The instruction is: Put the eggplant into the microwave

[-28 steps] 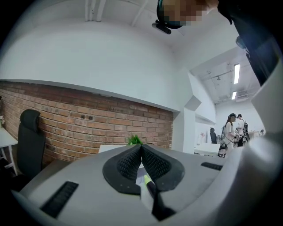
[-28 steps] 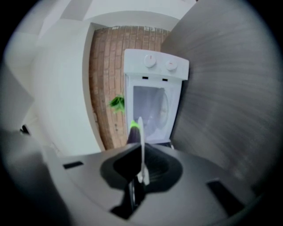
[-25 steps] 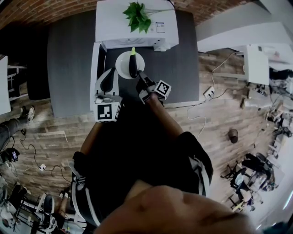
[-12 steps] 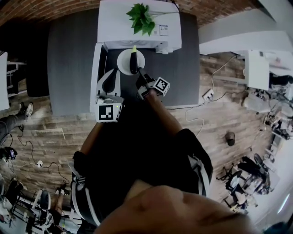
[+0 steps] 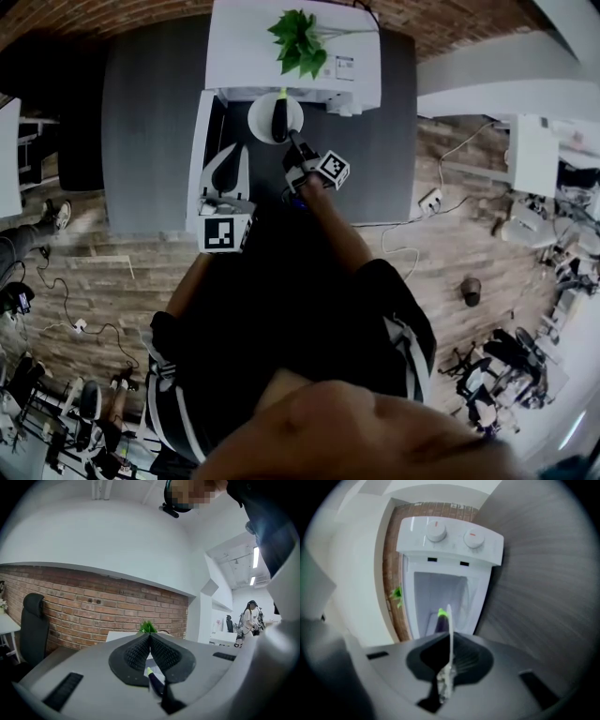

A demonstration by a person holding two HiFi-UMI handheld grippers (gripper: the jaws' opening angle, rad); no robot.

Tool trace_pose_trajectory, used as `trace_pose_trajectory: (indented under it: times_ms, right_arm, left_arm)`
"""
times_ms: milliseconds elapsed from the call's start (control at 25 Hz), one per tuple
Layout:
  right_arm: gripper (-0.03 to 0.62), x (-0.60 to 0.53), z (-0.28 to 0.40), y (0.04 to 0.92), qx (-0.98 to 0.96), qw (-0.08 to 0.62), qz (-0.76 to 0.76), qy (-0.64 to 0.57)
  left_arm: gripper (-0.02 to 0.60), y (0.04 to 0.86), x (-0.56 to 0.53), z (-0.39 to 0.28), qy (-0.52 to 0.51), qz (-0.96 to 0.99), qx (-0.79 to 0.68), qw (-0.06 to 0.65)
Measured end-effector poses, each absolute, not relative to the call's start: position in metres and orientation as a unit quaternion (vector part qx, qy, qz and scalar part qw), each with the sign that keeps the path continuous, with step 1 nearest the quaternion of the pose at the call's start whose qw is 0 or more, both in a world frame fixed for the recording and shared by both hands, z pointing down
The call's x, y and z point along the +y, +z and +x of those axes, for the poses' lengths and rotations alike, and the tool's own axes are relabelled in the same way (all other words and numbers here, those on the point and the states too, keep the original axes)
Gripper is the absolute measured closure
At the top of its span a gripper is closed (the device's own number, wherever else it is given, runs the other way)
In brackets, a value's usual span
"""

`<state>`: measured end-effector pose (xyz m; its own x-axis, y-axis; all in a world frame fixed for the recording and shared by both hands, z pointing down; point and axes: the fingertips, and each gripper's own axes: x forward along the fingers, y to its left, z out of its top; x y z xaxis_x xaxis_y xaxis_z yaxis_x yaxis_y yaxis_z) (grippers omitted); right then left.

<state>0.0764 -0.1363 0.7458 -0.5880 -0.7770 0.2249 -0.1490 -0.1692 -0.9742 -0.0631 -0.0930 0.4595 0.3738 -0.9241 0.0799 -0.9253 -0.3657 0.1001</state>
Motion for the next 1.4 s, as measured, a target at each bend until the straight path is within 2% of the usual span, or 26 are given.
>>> trace_pose_trajectory:
  times_ms: [960,1400]
  right_arm:
    - [0.553,-0.201,0.075,0.789,0.588,0.239,-0.391,-0.666]
    - [0.553,-0.217,0.074,0.801,0.576,0.242,-0.397,-0.673]
  left_arm:
    - [0.545,0.480,-0.125,-0.065,0.008,0.815,-0.569,0.110]
    - [0.545,0.485,-0.137,-0.068,0.015,0.815,-0.570,0.100]
